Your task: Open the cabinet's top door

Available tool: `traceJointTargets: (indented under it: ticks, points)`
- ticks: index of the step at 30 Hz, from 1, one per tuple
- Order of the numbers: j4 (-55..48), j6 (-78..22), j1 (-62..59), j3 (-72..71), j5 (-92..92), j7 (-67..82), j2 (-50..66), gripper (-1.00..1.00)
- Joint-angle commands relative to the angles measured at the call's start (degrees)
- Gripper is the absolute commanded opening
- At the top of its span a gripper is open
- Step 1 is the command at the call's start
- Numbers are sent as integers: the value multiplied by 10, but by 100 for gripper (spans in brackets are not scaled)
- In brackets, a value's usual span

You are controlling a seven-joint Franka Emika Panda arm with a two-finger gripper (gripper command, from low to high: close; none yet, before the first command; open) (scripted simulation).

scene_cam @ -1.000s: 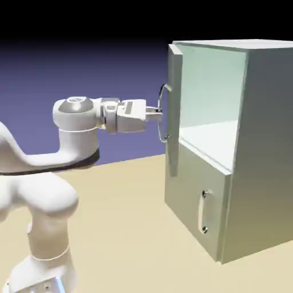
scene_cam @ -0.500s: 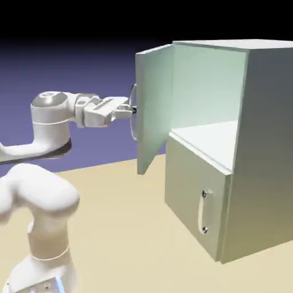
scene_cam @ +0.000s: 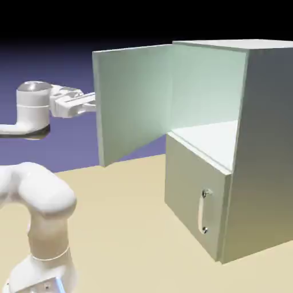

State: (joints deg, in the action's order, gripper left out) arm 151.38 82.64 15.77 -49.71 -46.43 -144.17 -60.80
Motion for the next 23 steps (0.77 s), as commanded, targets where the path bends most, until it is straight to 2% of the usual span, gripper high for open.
traceJointTargets:
  ticks: [1, 11, 22, 23]
  points:
    - [-21, -19, -19, -20, 13, -4, 13, -100]
    - [-215, -171, -226, -193, 97, -19, 85, -100]
    - [-413, -299, -452, -336, 152, 9, 70, -100]
    - [-413, -299, -452, -336, 152, 9, 70, 100]
